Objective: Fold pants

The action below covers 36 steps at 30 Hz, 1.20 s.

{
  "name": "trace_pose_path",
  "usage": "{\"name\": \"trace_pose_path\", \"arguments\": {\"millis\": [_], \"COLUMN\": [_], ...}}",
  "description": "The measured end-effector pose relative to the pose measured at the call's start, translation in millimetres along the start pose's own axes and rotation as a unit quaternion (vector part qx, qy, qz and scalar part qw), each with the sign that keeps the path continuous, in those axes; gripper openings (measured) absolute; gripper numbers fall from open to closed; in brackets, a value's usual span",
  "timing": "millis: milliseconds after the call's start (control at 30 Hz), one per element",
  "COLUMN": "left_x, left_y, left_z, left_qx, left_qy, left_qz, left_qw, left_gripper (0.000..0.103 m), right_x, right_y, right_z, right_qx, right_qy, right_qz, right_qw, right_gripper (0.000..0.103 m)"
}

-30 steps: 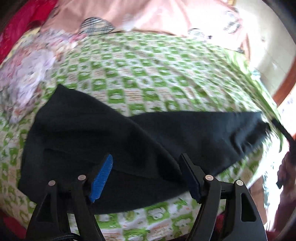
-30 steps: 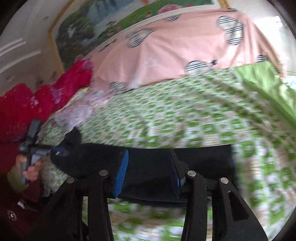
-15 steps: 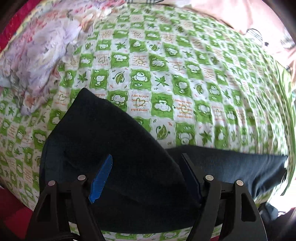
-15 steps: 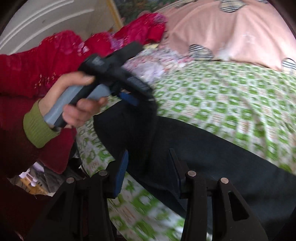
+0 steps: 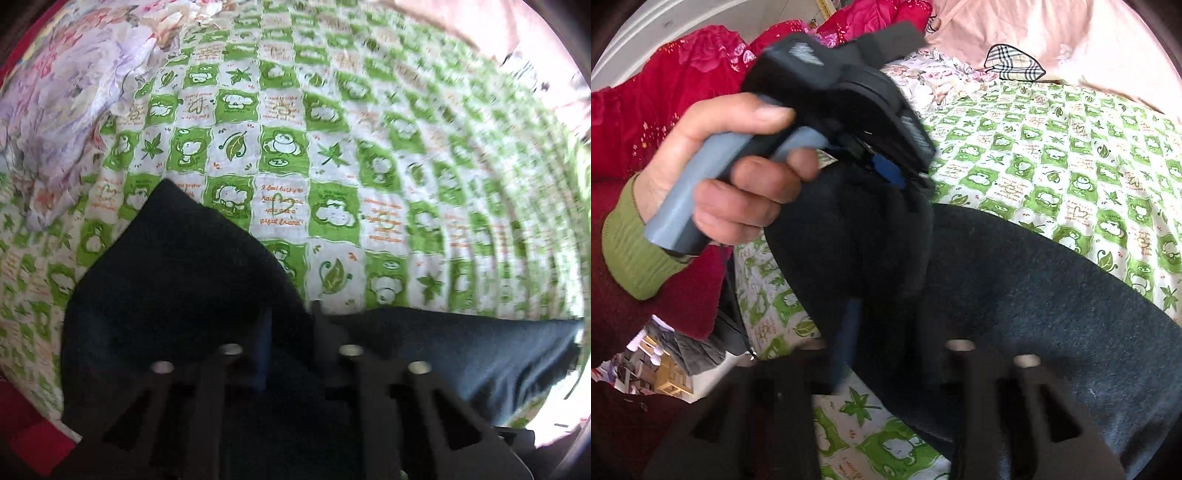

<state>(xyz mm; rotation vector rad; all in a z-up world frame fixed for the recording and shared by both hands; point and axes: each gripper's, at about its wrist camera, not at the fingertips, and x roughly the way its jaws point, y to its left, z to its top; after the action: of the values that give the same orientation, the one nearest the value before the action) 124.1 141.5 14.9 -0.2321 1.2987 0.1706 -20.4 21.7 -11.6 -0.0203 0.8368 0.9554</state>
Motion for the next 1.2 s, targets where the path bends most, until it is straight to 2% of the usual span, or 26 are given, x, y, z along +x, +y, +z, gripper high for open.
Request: {"name": "trace_pose_path", "arguments": {"millis": [33, 200, 300, 400, 433, 633, 933, 1200], "left_x": [-8, -56, -80, -91, -93, -77, -49, -40], "left_y": [6, 34, 60, 84, 90, 118, 131, 135], "left_z": [-7, -45, -79, -112, -122, -164, -184, -192], "left_qx": [-0.005, -0.033, -0.068, -0.108, -0.116, -0.157, -0.181, -0.181], "left_qy": [-0.018, -0.11, -0.163, -0.189, -0.195, -0.205, -0.186, -0.181], "left_qz": [-0.01, -0.06, -0.098, -0.143, -0.148, -0.165, -0.17, -0.167], "left_qw": [0.9998, 0.9915, 0.9793, 0.9654, 0.9627, 0.9521, 0.9505, 0.9521], "left_gripper": [0.009, 0.006, 0.005, 0.005, 0.005, 0.005, 0.005, 0.005], "right_x": [-3, -20, -28, -25, -23, -12, -3, 3], "right_y": [-2, 5, 18, 30, 33, 42, 46, 49], "right_z": [2, 12, 16, 14, 12, 2, -2, -5], "right_qx": [0.001, -0.02, -0.048, -0.07, -0.079, -0.101, -0.11, -0.117], "right_qy": [-0.003, -0.028, -0.037, -0.03, -0.025, -0.005, 0.013, 0.026], "right_qz": [-0.003, 0.005, 0.012, 0.015, 0.015, 0.014, 0.005, -0.002], "right_qw": [1.0, 0.999, 0.998, 0.997, 0.996, 0.995, 0.994, 0.993], "right_gripper": [0.007, 0.006, 0.006, 0.006, 0.006, 0.006, 0.006, 0.006]}}
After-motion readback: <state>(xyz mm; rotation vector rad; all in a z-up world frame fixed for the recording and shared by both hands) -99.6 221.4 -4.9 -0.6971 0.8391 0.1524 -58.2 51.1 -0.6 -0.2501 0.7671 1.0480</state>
